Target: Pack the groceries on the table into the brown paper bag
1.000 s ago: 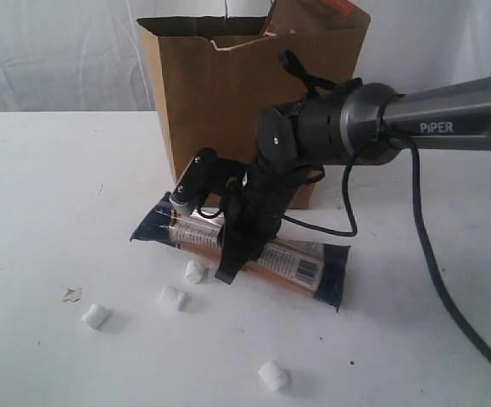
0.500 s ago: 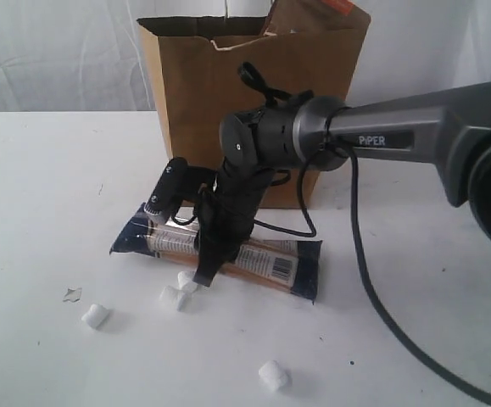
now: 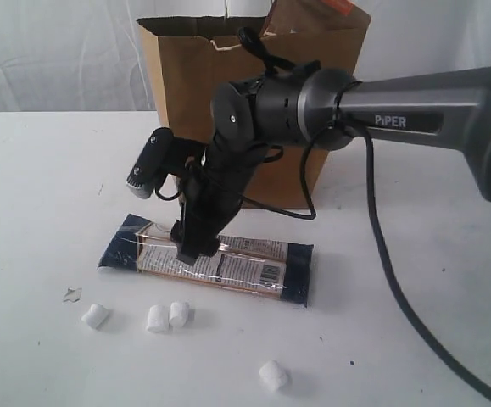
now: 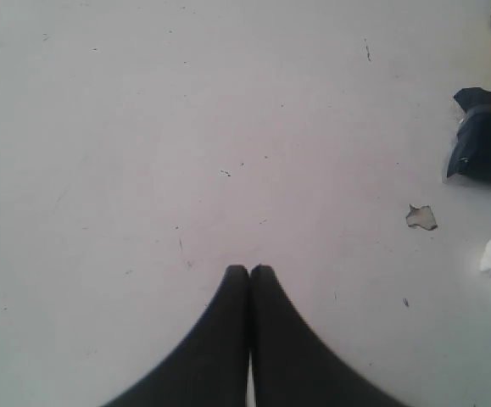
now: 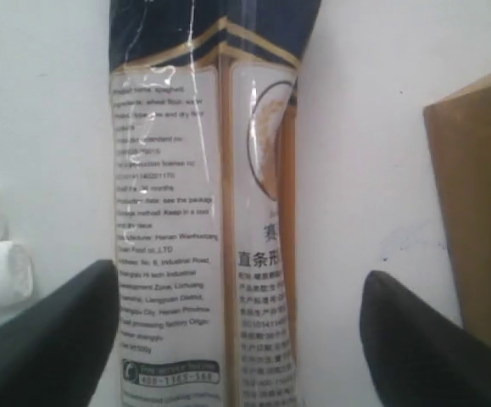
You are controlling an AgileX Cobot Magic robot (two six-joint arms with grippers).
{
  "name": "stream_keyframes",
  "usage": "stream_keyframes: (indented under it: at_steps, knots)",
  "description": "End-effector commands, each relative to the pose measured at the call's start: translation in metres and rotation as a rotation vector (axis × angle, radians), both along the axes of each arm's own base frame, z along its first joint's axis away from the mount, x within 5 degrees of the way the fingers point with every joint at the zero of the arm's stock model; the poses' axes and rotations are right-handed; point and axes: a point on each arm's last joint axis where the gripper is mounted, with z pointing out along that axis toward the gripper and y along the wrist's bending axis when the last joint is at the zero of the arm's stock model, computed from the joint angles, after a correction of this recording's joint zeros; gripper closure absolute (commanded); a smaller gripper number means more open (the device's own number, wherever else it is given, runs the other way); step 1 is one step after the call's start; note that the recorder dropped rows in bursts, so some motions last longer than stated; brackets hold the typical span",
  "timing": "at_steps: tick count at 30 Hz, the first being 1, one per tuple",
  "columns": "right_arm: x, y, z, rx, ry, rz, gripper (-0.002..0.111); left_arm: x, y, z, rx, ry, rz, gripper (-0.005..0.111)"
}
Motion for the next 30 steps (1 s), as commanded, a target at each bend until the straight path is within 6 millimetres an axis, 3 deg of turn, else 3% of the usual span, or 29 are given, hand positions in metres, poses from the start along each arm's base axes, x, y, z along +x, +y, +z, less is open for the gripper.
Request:
stream_keyframes:
  at_steps: [1,4,6,8,9,10,11,12,14,17,20,22,30]
  knots:
    - [0.000,-0.017,0.036,0.080,-0.022,-0.128,0.038,-0.001,0.000,-0.001,-0.006,0.000,0.000,0.107]
    - [-0.006,-0.043,0.058,0.119,-0.021,-0.235,0.046,-0.001,0.000,-0.001,-0.006,0.000,0.000,0.107]
    - [-0.022,-0.073,0.082,0.170,-0.068,-0.312,0.062,-0.001,0.000,-0.001,-0.006,0.000,0.000,0.107]
    - [-0.046,-0.099,0.104,0.278,-0.126,-0.403,0.083,-0.001,0.000,-0.001,-0.006,0.000,0.000,0.107]
    - [-0.069,-0.115,0.117,0.378,-0.184,-0.454,0.098,-0.001,0.000,-0.001,-0.006,0.000,0.000,0.107]
    - [-0.079,-0.122,0.117,0.410,-0.196,-0.474,0.103,-0.001,0.000,-0.001,-0.006,0.000,0.000,0.107]
    - [-0.102,-0.138,0.122,0.508,-0.221,-0.532,0.108,-0.001,0.000,-0.001,-0.006,0.000,0.000,0.107]
    - [-0.111,-0.144,0.124,0.555,-0.231,-0.557,0.108,-0.001,0.000,-0.001,-0.006,0.000,0.000,0.107]
    - [-0.141,-0.164,0.110,0.628,-0.204,-0.633,0.108,-0.001,0.000,-0.001,-0.006,0.000,0.000,0.107]
    - [-0.164,-0.180,0.077,0.626,-0.187,-0.660,0.108,-0.001,0.000,-0.001,-0.006,0.000,0.000,0.107]
    - [-0.181,-0.194,0.058,0.790,-0.263,-0.699,0.108,-0.002,-0.003,0.002,0.002,-0.043,-0.053,0.107]
    - [-0.188,-0.200,0.046,0.848,-0.283,-0.719,0.108,-0.002,-0.003,0.002,0.002,-0.043,-0.053,0.107]
    - [-0.202,-0.210,0.013,0.805,-0.237,-0.767,0.108,-0.002,-0.003,0.002,0.002,-0.043,-0.053,0.107]
